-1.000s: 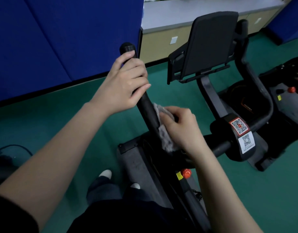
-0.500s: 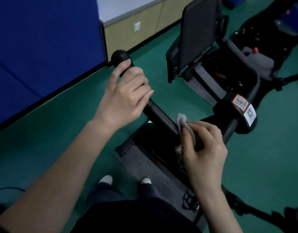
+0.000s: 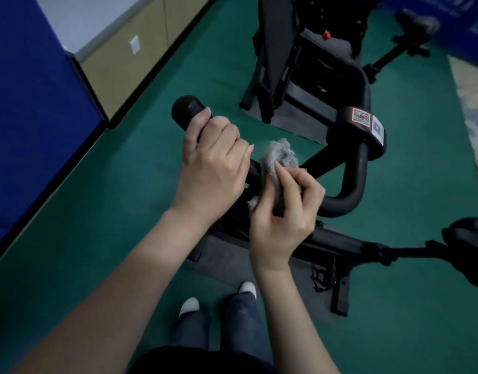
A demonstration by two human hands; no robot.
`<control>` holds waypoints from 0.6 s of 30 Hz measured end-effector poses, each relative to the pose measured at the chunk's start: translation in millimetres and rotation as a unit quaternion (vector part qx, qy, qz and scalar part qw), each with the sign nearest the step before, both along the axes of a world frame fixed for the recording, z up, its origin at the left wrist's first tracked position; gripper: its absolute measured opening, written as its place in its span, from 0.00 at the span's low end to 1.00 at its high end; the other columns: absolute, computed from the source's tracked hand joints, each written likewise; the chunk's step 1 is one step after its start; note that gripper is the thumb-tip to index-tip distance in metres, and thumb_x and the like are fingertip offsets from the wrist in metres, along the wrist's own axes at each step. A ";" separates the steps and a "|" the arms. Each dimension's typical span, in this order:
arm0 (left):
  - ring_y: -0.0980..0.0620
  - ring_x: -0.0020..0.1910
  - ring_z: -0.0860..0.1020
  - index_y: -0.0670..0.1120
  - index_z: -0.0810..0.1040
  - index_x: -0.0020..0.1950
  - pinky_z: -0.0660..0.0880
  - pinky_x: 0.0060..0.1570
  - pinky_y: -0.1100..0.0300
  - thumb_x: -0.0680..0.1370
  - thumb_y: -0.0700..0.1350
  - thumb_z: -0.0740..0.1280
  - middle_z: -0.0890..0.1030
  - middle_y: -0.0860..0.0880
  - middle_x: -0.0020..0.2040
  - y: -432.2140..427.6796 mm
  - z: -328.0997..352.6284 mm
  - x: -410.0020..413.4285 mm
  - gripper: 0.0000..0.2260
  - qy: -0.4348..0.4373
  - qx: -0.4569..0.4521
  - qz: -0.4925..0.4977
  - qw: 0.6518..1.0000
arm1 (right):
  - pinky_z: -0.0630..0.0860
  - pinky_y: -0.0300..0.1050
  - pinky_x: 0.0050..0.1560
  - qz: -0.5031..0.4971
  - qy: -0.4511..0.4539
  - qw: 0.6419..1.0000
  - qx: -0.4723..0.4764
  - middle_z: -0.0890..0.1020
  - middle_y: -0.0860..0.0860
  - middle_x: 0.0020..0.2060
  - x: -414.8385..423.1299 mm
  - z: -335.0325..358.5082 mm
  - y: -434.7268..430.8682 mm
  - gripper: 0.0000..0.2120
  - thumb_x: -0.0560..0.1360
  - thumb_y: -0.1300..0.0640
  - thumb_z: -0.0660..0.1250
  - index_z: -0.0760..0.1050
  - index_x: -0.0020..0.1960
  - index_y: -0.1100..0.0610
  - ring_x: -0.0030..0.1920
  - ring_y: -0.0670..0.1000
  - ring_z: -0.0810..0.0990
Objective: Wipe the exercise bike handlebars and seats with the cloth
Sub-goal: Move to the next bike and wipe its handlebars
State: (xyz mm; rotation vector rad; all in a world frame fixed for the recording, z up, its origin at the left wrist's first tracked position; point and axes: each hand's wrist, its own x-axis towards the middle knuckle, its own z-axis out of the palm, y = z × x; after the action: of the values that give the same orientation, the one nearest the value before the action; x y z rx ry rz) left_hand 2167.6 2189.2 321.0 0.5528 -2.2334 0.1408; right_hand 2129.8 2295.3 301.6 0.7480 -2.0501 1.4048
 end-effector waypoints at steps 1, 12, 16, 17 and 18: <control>0.48 0.52 0.71 0.43 0.78 0.39 0.51 0.70 0.56 0.80 0.43 0.59 0.79 0.47 0.40 0.1 -0.1 -0.3 0.13 0.003 0.002 0.000 1.000 | 0.72 0.41 0.55 -0.018 0.003 1.000 -0.005 0.77 0.58 0.46 -2.7 -2.1 5.9 0.06 0.74 0.70 0.68 0.81 0.51 0.68 0.46 0.59 0.77; 0.47 0.53 0.70 0.42 0.79 0.40 0.50 0.70 0.55 0.81 0.44 0.58 0.78 0.46 0.41 -3.2 0.5 1.9 0.15 -0.021 0.000 -0.017 1.000 | 0.72 0.41 0.54 -0.018 -0.028 0.997 -0.073 0.75 0.57 0.46 14.5 -8.5 -19.0 0.08 0.73 0.73 0.68 0.80 0.51 0.68 0.45 0.60 0.77; 0.47 0.54 0.70 0.42 0.79 0.42 0.49 0.70 0.55 0.82 0.45 0.58 0.79 0.47 0.42 -2.7 2.2 4.7 0.15 -0.038 -0.003 -0.018 0.999 | 0.71 0.42 0.57 -0.048 -0.010 0.997 -0.059 0.75 0.59 0.46 5.0 -15.5 0.3 0.08 0.73 0.74 0.67 0.80 0.51 0.69 0.47 0.60 0.77; 0.47 0.54 0.70 0.42 0.79 0.42 0.49 0.70 0.55 0.82 0.45 0.58 0.79 0.47 0.42 -2.3 1.9 5.5 0.15 -0.039 -0.002 -0.017 0.999 | 0.71 0.41 0.59 -0.068 -0.018 0.995 -0.072 0.74 0.59 0.47 1.7 -17.2 5.6 0.08 0.73 0.74 0.67 0.80 0.51 0.69 0.48 0.59 0.77; 0.47 0.54 0.70 0.42 0.79 0.42 0.49 0.70 0.55 0.82 0.45 0.58 0.78 0.47 0.42 -2.0 1.7 5.9 0.15 -0.038 0.000 -0.016 0.999 | 0.70 0.41 0.60 -0.086 -0.028 0.992 -0.088 0.74 0.59 0.47 -0.3 -18.2 9.0 0.07 0.73 0.73 0.67 0.79 0.51 0.69 0.49 0.58 0.76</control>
State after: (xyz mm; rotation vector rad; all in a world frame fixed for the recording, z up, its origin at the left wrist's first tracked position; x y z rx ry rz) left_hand 2173.5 2187.2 322.7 0.5179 -2.3157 0.1482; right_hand 2129.5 2304.3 283.4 0.4527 -1.9491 1.4970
